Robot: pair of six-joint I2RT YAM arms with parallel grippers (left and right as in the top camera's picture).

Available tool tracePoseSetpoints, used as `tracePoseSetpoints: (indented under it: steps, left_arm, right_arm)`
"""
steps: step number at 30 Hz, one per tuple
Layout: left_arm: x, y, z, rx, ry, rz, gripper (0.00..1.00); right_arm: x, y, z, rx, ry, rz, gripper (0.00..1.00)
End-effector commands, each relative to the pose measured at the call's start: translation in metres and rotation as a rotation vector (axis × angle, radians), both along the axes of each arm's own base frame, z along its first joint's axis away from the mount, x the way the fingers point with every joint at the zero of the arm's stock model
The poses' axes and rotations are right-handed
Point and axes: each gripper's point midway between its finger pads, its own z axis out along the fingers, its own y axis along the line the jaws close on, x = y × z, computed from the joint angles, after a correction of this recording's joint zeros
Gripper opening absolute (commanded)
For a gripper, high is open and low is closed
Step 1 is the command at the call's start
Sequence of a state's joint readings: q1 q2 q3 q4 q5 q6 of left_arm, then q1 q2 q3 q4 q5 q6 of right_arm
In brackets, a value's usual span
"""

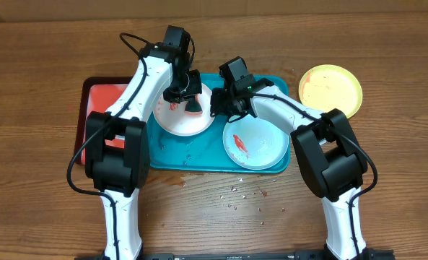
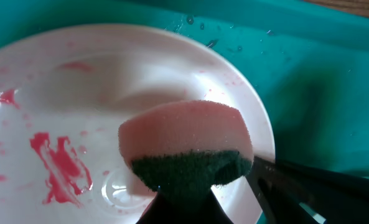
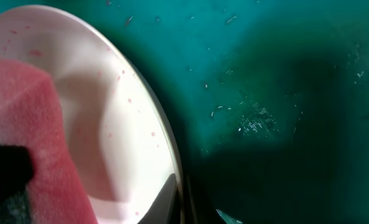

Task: Clean dirty plates on tray and stack at the side
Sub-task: 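Carry the sponge with the left gripper onto the white plate, then scrub the white plate with the sponge while the right gripper holds it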

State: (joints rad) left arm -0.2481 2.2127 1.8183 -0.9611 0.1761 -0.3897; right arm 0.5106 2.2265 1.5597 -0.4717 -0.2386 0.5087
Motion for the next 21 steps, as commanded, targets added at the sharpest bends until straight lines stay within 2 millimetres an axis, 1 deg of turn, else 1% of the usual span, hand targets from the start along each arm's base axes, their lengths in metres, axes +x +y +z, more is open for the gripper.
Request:
tracePoseSetpoints:
  steps: [1,3,6,10,15,18,21]
  left_arm:
    - [0.000,0.004,-0.005,0.002,0.011,0.013,0.05]
    - [0.000,0.004,-0.005,0.007,0.006,0.000,0.05]
    - [0.001,0.004,-0.004,0.006,0.004,0.000,0.06]
    - [-0.001,0.004,-0.005,0.007,0.010,0.000,0.06]
    - [-0.006,0.006,-0.006,0.013,0.033,0.000,0.07]
    - [-0.007,0.006,-0.007,0.014,0.038,0.000,0.08]
    - [-0.009,0.006,-0.011,0.018,0.053,-0.001,0.08]
  right_arm:
    - [-0.001,-0.012,-0.008,-0.109,-0.043,0.070,0.10]
    - [0.003,-0.012,-0.001,-0.113,-0.064,0.075,0.19]
    - [0.011,-0.012,0.006,-0.123,-0.095,0.062,0.29]
    - [0.018,-0.014,0.007,-0.135,-0.125,0.046,0.28]
    - [0.023,-0.010,0.007,-0.122,-0.148,0.046,0.27]
    - [0.022,-0.010,0.001,-0.127,-0.138,0.048,0.14]
    - [0.020,-0.010,-0.004,-0.129,-0.127,0.051,0.11]
